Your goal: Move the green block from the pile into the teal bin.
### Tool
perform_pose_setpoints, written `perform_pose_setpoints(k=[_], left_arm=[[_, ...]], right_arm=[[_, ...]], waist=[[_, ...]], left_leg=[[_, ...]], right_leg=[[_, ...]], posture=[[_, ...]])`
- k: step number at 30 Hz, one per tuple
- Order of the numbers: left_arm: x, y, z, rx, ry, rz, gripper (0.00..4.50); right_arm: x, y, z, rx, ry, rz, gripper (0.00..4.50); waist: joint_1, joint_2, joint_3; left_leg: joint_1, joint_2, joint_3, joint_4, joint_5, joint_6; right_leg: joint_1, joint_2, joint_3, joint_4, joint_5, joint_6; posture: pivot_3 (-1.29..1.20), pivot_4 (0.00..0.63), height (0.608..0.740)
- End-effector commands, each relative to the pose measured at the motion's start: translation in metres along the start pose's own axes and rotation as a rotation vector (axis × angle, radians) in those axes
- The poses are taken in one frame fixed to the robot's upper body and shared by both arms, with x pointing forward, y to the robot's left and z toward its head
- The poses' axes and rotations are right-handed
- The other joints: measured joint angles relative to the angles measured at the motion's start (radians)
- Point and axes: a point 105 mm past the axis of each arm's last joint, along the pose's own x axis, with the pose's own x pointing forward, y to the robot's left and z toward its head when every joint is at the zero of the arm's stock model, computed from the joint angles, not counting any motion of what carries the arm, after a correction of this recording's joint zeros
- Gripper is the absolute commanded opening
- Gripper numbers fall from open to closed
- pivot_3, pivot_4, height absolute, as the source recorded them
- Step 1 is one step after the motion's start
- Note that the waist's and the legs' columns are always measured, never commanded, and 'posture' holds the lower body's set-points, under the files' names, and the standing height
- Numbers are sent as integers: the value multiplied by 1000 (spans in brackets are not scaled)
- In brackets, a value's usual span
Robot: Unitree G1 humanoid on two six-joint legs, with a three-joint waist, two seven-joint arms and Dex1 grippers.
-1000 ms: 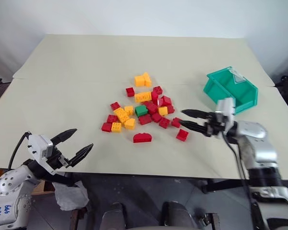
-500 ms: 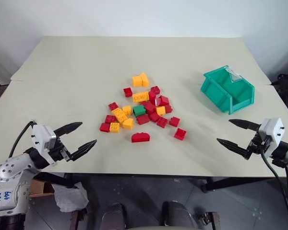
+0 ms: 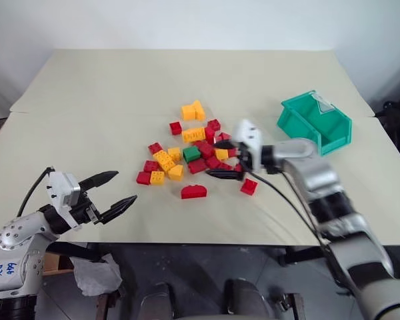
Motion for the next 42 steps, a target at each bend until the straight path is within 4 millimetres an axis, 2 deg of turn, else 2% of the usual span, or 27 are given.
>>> perform_pose_setpoints(k=[1,3,6,15,19,25,26,31,33,36,40,42], left_arm=[[-2,-5,7,33,-23,13,4500],[-5,-6,6,31,-25,36,4500],[-8,-9,5,27,-30,62,4500],[-11,-10,4,21,-34,93,4500],[-10,-9,5,27,-39,97,4500],[-10,-9,6,32,-41,103,4500],[-9,-10,6,31,-41,101,4500],[-7,-11,6,31,-42,92,4500],[-5,-11,7,34,-44,88,4500],[1,-13,11,39,-64,73,4500],[16,-21,19,32,-108,14,4500],[25,-27,23,28,-130,-23,4500]], right_arm=[[14,-21,14,-85,22,-55,4485],[26,-25,23,-86,19,-65,4485],[39,-25,28,-118,54,-48,4485],[51,-15,26,-162,183,57,4485],[55,-15,35,-172,176,47,3604],[54,-15,34,-161,172,54,1587],[53,-14,32,-158,174,57,1471],[52,-14,34,-146,137,63,1472],[50,-15,37,-139,106,65,1472],[33,-26,54,-119,-33,28,1472],[-7,-48,68,-103,-221,-61,1472],[-33,-57,69,-95,-288,-111,1472]], waist=[[-6,0,0],[-12,0,0],[-18,0,0],[-35,0,0],[-39,0,0],[-37,0,0],[-38,0,0],[-37,0,0],[-37,0,0],[-36,0,0],[-28,0,0],[-22,0,0]], left_leg=[[0,0,0,0,0,0],[0,0,0,0,0,0],[0,0,0,-1,0,-1],[0,0,-1,-1,1,-1],[1,1,-1,-1,1,-1],[0,1,-1,-1,1,-1],[1,1,-1,-1,1,-1],[0,1,-1,-1,1,-1],[0,1,-1,-1,1,-1],[0,1,-1,-1,1,-1],[0,0,-1,0,1,-1],[0,0,-2,0,1,-1]], right_leg=[[0,0,0,0,0,0],[0,0,0,0,0,0],[0,0,0,0,0,0],[0,0,0,1,0,0],[0,1,0,1,0,0],[0,1,0,1,0,0],[0,1,0,1,0,0],[0,1,0,1,0,0],[0,1,0,1,0,0],[0,1,0,1,0,0],[1,0,0,1,0,0],[1,0,0,0,0,0]], posture=[[0,150,740],[0,150,740],[0,150,740],[0,150,740],[0,150,740],[0,150,740],[0,150,740],[0,150,740],[0,150,740],[0,150,740],[0,150,740],[0,150,740]])
